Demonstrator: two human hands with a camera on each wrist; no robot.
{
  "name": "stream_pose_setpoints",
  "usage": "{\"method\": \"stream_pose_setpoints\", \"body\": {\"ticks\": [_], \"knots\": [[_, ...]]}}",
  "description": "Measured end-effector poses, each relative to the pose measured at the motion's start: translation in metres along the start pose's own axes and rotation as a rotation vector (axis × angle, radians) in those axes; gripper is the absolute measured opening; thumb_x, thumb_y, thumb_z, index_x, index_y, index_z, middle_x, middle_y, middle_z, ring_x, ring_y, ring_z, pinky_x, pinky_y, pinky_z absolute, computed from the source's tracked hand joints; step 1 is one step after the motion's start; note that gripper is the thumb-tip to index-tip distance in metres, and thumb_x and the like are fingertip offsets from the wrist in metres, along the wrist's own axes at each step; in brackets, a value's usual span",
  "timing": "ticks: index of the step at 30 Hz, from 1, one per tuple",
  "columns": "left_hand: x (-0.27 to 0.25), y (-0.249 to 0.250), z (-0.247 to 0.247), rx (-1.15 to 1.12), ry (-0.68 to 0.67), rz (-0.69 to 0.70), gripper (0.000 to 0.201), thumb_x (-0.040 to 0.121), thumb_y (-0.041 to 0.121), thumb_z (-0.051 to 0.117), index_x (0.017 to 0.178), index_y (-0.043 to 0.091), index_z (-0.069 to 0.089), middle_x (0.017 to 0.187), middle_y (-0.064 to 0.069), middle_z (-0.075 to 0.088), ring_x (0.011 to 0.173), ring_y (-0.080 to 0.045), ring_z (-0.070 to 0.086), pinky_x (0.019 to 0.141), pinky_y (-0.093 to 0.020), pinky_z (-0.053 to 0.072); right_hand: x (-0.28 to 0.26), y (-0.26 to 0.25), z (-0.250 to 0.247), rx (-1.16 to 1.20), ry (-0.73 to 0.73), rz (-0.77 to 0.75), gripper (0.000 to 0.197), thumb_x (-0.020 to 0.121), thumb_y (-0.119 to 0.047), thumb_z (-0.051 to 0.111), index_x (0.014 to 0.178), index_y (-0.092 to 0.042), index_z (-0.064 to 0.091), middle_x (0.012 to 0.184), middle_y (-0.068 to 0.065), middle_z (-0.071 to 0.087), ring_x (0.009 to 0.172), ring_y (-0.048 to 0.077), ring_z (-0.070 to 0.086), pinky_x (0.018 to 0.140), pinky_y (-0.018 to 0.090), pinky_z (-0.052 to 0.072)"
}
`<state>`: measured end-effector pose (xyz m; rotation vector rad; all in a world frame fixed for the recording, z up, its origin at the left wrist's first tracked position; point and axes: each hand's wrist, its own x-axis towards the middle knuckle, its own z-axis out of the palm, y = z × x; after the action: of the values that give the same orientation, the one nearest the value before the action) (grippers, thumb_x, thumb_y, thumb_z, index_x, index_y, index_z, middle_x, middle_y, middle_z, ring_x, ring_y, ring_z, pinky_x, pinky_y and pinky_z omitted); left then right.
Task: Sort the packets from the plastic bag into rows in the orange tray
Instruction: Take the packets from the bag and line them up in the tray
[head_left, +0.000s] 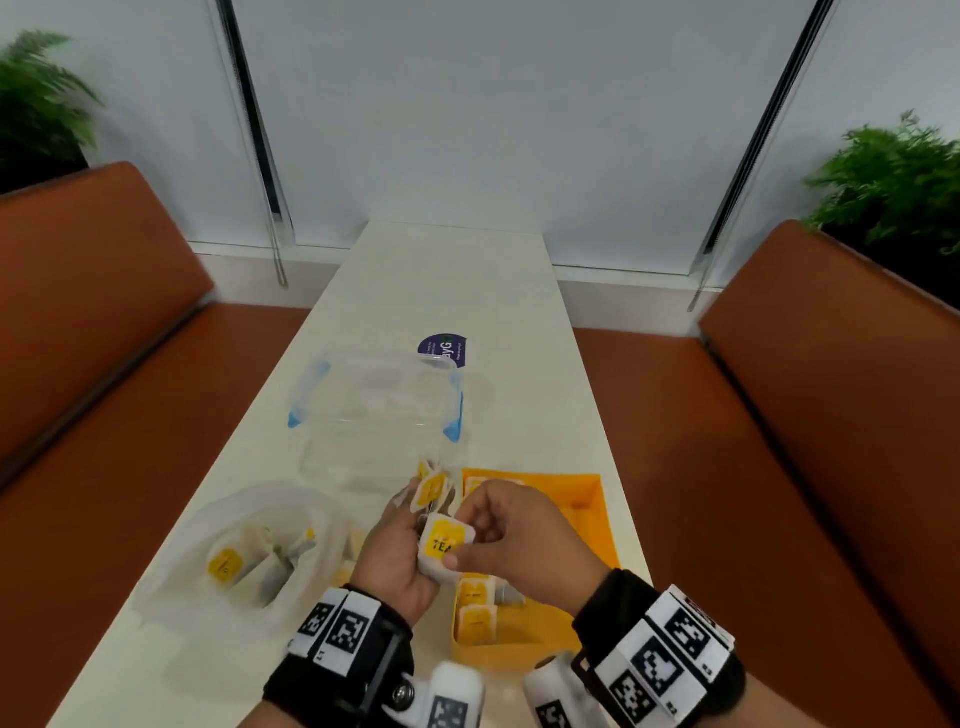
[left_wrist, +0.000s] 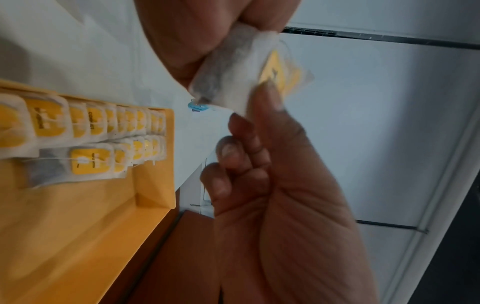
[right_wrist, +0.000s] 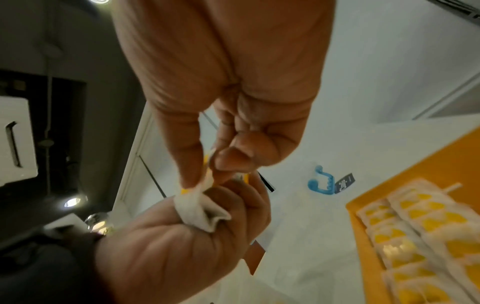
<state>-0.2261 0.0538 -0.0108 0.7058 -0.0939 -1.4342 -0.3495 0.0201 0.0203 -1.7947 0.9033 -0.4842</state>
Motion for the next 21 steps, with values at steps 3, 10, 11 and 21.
{"method": "stream_pose_setpoints", "body": {"ticks": [3,10,11,21], "knots": [[0.007,-0.007,-0.009,0.037,0.147,0.061,0.02,0.097,0.017,0.043,0.096,0.01,0.06,0.06,-0.002,0.066,0.045,-0.009,0.062,0.043,-0.021,0.052,-0.003,0.002,-0.007,-0.015,-0.052,0.026,0.032,0.074,-0.003,0.076,0.062,-0.022,0.053,0.053,-0.012,0.05,0.046,-0.002,0.044,0.05,0.014,0.037],[0.005,-0.01,-0.024,0.041,0.229,0.076,0.023,0.096,0.023,0.045,0.115,0.012,0.051,0.081,-0.006,0.056,0.047,-0.008,0.056,0.04,-0.016,0.047,0.0,0.021,-0.062,-0.417,-0.081,0.223,0.021,0.082,0.003,0.06,0.073,-0.014,0.052,0.058,-0.004,0.052,0.034,-0.002,0.048,0.038,0.017,0.04],[0.003,-0.011,-0.024,0.051,0.218,0.076,0.019,0.096,0.022,0.045,0.11,0.011,0.053,0.081,-0.005,0.056,0.051,-0.009,0.056,0.041,-0.017,0.048,0.002,0.029,-0.063,-0.486,-0.139,0.286,0.016,0.083,0.003,0.057,0.08,-0.012,0.053,0.061,-0.003,0.054,0.038,-0.001,0.051,0.04,0.018,0.043],[-0.016,-0.02,-0.025,0.095,0.131,0.03,0.015,0.094,0.012,0.047,0.086,0.012,0.06,0.064,-0.001,0.071,0.055,-0.012,0.068,0.049,-0.022,0.055,0.038,0.072,-0.021,-0.594,-0.431,0.629,0.017,0.09,-0.003,0.057,0.107,-0.001,0.057,0.087,0.014,0.066,0.053,0.012,0.062,0.045,0.023,0.053]]}}
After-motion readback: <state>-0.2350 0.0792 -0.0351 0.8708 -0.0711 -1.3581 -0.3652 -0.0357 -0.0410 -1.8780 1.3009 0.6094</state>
